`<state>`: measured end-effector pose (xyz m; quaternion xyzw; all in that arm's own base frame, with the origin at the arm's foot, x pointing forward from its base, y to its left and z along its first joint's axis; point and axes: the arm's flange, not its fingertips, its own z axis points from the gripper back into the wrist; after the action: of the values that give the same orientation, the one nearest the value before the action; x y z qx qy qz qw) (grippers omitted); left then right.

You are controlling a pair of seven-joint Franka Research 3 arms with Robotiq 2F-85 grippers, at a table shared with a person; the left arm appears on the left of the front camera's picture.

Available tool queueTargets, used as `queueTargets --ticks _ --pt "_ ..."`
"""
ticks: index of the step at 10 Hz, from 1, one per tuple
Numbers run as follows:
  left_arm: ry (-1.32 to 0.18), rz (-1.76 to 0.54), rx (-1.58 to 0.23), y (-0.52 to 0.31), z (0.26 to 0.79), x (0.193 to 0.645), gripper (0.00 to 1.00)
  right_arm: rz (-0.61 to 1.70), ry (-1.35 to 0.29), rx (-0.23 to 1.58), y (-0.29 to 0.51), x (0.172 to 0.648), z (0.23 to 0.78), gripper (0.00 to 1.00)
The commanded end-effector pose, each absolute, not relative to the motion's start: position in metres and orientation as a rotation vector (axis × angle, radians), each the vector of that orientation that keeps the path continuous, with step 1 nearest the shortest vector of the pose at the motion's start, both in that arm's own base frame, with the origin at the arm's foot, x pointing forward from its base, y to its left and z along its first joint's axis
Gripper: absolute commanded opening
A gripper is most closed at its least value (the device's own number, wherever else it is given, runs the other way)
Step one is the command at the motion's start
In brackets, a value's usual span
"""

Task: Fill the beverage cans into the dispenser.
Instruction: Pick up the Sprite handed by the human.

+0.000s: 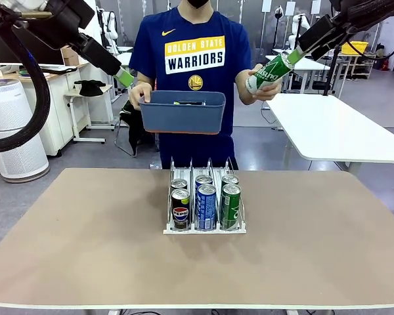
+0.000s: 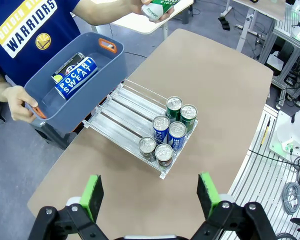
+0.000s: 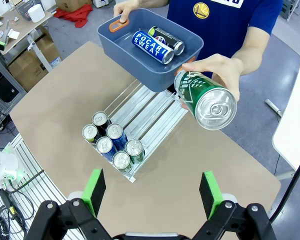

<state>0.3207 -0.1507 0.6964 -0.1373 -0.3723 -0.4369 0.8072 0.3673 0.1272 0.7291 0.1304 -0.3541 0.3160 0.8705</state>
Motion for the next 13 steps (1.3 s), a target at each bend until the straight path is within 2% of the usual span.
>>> queueTargets --ticks 1,13 --pt "-0.801 -0.925 -0.294 -0.1495 0.6963 0.3215 1.00 0.660 -0.739 0.278 0.1272 0.3665 0.7277 1.00" --pt "-0.801 -0.925 -0.294 -0.1495 0.6963 0.3215 1.00 0.663 -0.726 0.271 0.1220 0.3700 0.7311 1.00"
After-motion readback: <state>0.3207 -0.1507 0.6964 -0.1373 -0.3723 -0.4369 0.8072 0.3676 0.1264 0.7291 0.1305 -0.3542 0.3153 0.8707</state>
